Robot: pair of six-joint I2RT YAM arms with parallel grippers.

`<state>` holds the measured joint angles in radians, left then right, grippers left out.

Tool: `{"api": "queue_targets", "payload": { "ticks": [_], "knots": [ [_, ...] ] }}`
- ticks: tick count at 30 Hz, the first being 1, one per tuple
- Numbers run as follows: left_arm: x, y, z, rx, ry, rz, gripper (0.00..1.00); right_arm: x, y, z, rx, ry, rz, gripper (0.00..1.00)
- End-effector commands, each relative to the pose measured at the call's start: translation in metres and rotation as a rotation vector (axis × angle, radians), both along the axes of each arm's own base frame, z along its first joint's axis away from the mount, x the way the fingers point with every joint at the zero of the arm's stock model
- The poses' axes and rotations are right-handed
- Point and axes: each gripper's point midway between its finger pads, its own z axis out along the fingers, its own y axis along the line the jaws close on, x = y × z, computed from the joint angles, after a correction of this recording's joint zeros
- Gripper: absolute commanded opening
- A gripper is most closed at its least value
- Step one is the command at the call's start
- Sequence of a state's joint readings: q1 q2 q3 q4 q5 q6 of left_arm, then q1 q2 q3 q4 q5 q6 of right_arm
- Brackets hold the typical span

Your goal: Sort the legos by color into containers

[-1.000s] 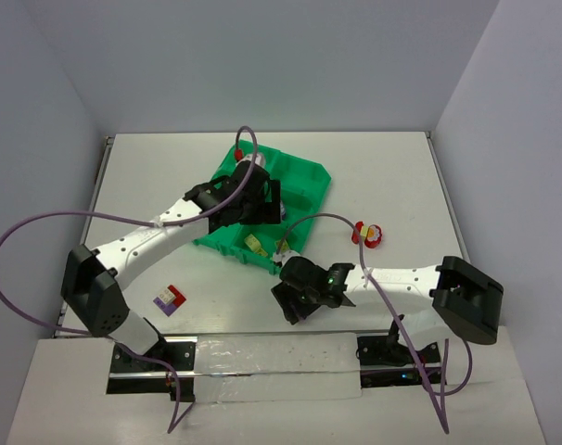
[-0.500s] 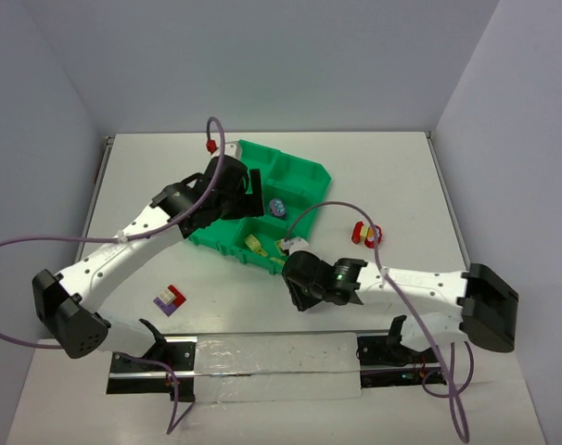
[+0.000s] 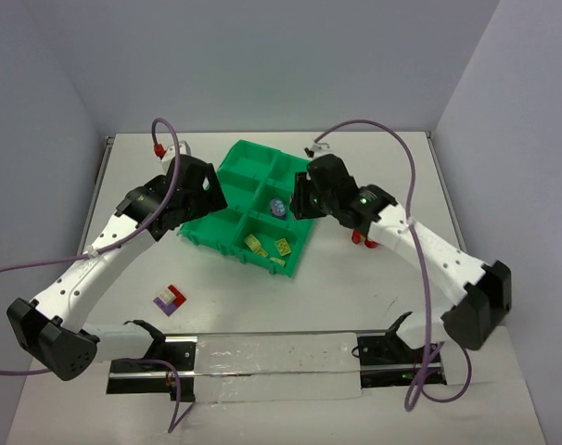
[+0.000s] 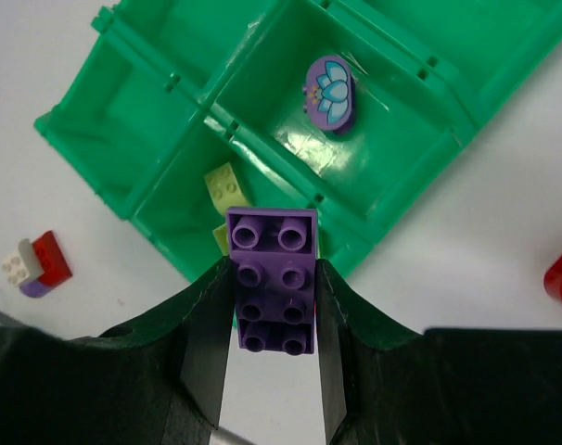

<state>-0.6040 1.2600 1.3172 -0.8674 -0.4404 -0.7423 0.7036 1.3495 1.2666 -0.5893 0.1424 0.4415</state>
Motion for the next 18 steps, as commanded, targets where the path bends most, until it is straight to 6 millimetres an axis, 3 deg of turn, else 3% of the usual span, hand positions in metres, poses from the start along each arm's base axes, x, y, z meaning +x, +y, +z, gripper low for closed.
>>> {"api": "queue_targets", "payload": {
  "ticks": [1,6,13,18],
  "knots": [
    [-0.014,0.025,-0.008,0.042,0.026,0.075,0.99,0.036,0.022,-0.005,-0.003,-0.011,0.059,0.09],
    [-0.032,0.041,-0.027,0.016,0.082,0.134,0.99,0.073,0.033,-0.018,0.017,0.021,0.029,0.1],
    [-0.048,0.055,-0.052,0.012,0.126,0.198,0.99,0.103,0.052,-0.042,0.018,0.051,0.037,0.25],
    [-0.06,0.072,-0.064,0.042,0.156,0.275,0.99,0.115,0.058,-0.057,0.013,0.078,0.026,0.49]
  ]
}}
